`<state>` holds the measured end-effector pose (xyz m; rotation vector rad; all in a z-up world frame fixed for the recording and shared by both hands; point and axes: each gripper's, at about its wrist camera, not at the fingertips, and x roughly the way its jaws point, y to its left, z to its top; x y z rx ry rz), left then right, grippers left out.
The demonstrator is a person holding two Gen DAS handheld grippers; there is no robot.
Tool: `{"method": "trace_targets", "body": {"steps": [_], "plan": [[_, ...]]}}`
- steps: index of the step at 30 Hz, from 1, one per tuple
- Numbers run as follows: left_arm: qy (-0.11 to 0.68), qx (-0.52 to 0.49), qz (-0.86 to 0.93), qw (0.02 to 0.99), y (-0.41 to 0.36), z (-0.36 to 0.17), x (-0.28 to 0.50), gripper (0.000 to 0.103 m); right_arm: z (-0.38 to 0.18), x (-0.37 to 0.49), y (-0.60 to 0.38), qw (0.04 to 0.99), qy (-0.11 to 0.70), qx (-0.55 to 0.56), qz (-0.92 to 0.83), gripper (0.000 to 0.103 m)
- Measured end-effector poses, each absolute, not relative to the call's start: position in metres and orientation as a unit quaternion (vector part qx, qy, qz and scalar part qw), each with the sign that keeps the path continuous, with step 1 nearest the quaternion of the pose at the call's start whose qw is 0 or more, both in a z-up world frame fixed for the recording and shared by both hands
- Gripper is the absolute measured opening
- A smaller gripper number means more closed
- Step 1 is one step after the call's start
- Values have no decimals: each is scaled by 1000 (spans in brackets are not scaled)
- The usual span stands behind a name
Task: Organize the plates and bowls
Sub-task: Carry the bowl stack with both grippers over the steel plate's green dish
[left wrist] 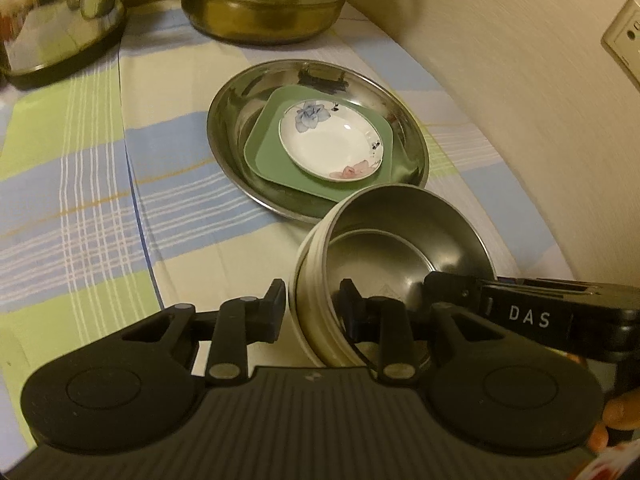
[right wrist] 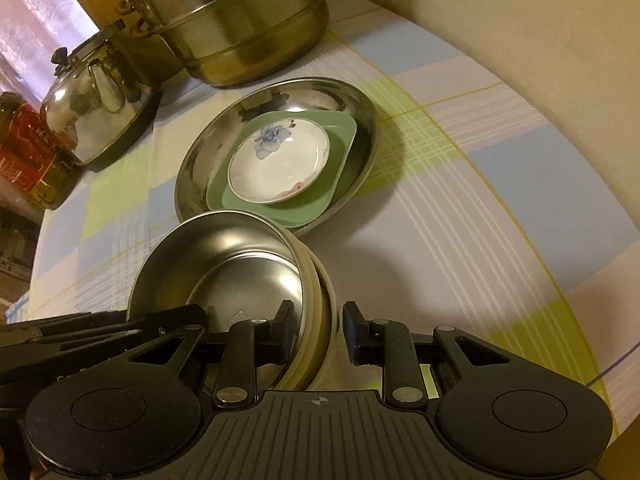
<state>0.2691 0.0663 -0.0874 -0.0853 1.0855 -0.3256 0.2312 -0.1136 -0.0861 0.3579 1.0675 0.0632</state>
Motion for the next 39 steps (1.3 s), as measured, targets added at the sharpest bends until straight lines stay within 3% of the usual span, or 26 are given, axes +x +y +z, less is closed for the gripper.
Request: {"method": "trace_targets", "body": {"steps": [9, 39], "plan": [[475, 7, -137, 869, 55, -88, 261, 20, -88, 221, -109, 858, 469, 206, -21, 22], [484, -58, -143, 861, 66, -81, 257, 21, -79, 216, -115, 866, 453, 213, -12, 21]]}}
